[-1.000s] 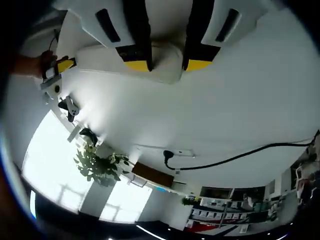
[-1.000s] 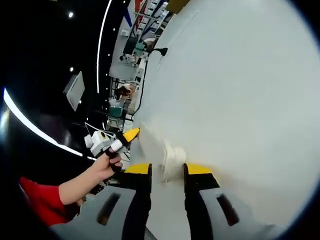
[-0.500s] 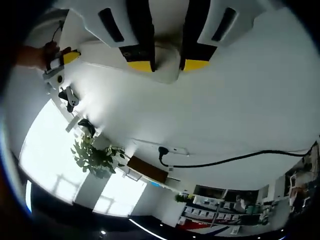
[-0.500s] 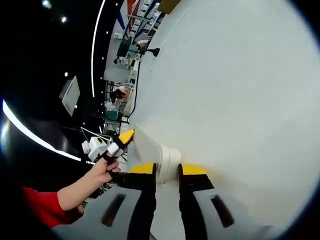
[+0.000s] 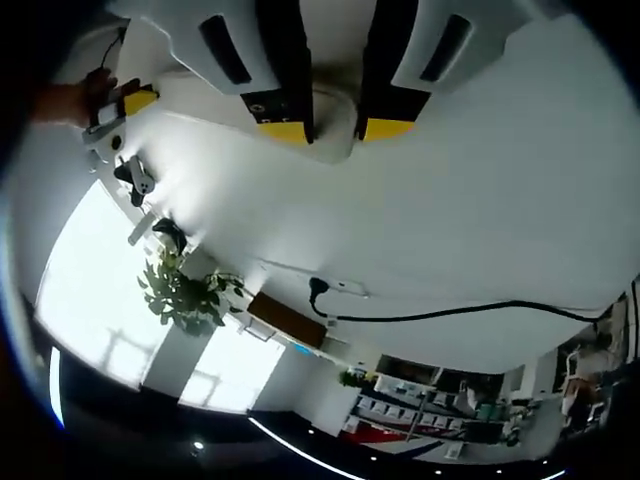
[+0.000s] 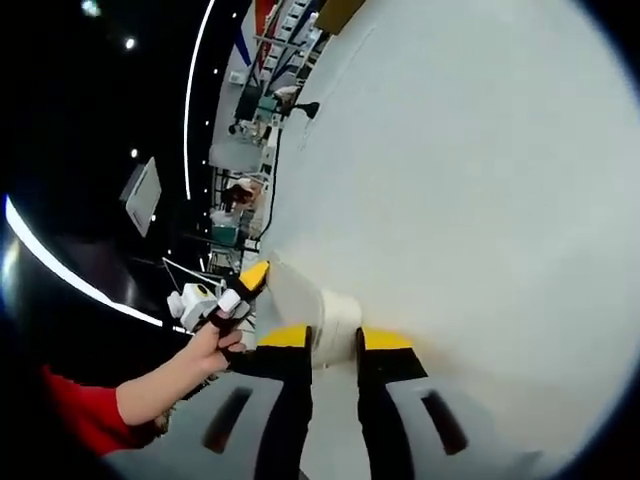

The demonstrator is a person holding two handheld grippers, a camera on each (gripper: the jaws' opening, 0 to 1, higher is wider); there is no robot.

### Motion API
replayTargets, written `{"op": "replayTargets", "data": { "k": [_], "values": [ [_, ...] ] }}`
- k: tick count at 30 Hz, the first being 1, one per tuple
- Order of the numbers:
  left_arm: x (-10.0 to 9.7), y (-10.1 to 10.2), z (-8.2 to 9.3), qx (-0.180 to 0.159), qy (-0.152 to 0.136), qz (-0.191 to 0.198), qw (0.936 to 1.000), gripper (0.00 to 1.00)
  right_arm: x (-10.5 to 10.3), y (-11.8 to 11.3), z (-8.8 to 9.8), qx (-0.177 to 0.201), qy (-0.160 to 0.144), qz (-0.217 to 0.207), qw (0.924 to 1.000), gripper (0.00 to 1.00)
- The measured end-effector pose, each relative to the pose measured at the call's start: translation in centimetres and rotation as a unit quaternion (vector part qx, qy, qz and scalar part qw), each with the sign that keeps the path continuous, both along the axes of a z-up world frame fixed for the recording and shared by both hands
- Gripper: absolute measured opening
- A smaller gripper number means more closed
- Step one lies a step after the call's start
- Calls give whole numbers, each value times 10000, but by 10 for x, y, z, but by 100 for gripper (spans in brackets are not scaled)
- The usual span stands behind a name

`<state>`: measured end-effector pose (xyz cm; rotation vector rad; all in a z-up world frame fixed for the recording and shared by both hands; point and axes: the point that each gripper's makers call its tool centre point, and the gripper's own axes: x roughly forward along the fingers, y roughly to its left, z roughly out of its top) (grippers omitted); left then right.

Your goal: Arrange the utensils inside the cutlery case until each visible utensil rests in its matching compartment.

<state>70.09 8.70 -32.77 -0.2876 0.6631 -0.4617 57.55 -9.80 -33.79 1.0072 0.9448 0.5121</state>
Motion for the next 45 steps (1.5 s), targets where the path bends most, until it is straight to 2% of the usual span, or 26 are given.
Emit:
{"op": "replayTargets", "data": {
  "k": [1, 2, 5, 7, 9, 10, 12, 14, 16, 17, 21, 23, 25, 26, 27, 28, 29, 30, 32, 33, 34, 35, 36, 37, 41, 45],
  "values": [
    [0, 0, 0, -43, -28, 60, 10000, 18, -2, 1, 0, -141, -31, 152, 9998, 15],
    [0, 1, 0, -67, -58, 93, 9999, 19, -2, 2, 0, -407, -346, 390, 9978, 16],
    [0, 1, 0, -2, -219, 73, 9997, 19, -7, 12, 7, -500, -570, 654, 9950, 23],
    [2, 1, 0, 4, -198, 140, 9997, 19, -10, 16, 7, -417, -389, 639, 9963, 25],
    [3, 1, 0, -13, -187, 171, 9997, 19, -13, 12, -3, -723, -381, 670, 9944, 20],
    [3, 1, 0, -1, -192, 178, 9997, 19, -17, 13, -1, -531, -135, 554, 9970, 20],
    [3, 1, -1, -25, -146, 167, 9998, 19, -11, 11, -2, -566, -337, 546, 9963, 18],
    [3, 3, -1, -67, -86, 228, 9997, 17, -11, 9, -4, -447, -143, 391, 9981, 16],
    [3, 2, -1, -18, -102, 132, 9999, 17, -10, 10, -5, -581, -372, 572, 9960, 15],
    [3, 2, -1, -11, -85, 116, 9999, 17, -9, 11, -4, -578, -233, 535, 9966, 14],
    [1, 1, -1, -8, -195, 118, 9997, 16, -9, 12, -6, -620, -135, 570, 9964, 14],
    [2, 2, -1, -67, -171, 169, 9997, 16, -9, 12, -5, -568, -213, 562, 9966, 14],
    [2, 3, -2, -359, 64, 294, 9989, 17, -9, 12, -4, -503, -231, 546, 9970, 14],
    [0, 6, -4, -607, 414, 463, 9962, 16, -9, 11, -4, -552, -375, 626, 9958, 15],
    [-1, 8, -5, -813, 665, 532, 9930, 16, -9, 11, -3, -461, -266, 648, 9965, 15],
    [-5, 8, -5, -943, 857, 371, 9912, 16, -11, 10, -2, -553, -405, 913, 9935, 15],
    [-7, 9, -6, -993, 978, 272, 9899, 16, -10, 9, -2, -547, -394, 965, 9930, 16],
    [-10, 8, -7, -1092, 1113, 179, 9876, 16, -13, 8, -1, -411, -202, 1129, 9926, 16],
    [-15, 7, -8, -1417, 1464, -8, 9790, 17, -17, 6, -2, -276, -203, 1470, 9885, 16],
    [-25, 4, -13, -1624, 1917, -148, 9678, 19, -18, 4, -2, -181, -96, 1531, 9880, 16],
    [-30, 3, -18, -1806, 2235, -189, 9576, 24, -19, 2, -3, -124, 54, 1636, 9864, 16],
    [-39, -6, -10, -2118, 2109, -760, 9513, 23, -20, 0, -2, -81, 81, 1772, 9841, 16],
    [-35, 1, -20, -2107, 2452, -426, 9454, 21, -18, -3, -4, -131, 95, 1749, 9844, 16],
    [-37, -2, -19, -2195, 2440, -609, 9426, 21, -16, -5, -3, -163, 72, 1717, 9850, 16],
    [-48, -5, -16, -2031, 2472, -1000, 9421, 20, -15, -11, -4, -224, 201, 1841, 9824, 15],
    [-50, -5, -13, -1678, 2167, -1154, 9548, 19, -14, -11, -6, -165, 333, 1777, 9834, 15]
  ]
}}
